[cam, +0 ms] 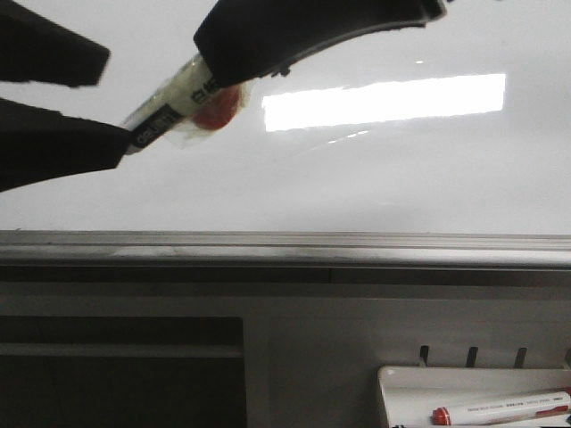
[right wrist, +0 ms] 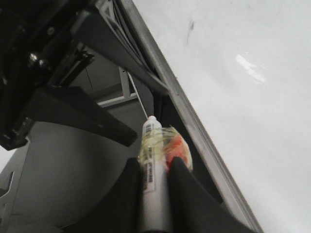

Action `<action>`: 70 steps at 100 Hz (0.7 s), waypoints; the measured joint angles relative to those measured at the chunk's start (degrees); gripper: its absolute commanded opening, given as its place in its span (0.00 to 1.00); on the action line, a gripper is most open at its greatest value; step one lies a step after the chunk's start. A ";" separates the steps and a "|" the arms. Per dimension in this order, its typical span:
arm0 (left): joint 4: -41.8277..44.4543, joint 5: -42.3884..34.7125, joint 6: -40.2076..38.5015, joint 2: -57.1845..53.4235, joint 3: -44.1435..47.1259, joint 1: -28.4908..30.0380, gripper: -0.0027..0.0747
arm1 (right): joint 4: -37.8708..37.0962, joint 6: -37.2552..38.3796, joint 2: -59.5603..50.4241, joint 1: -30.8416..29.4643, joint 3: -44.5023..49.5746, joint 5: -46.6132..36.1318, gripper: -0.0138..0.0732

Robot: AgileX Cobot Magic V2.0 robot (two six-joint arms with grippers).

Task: Write number 2 on whiteboard

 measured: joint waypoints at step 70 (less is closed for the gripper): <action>-23.19 11.63 0.00 -25.15 0.00 8.68 0.01 | -0.18 0.00 0.85 0.00 0.00 -12.62 0.08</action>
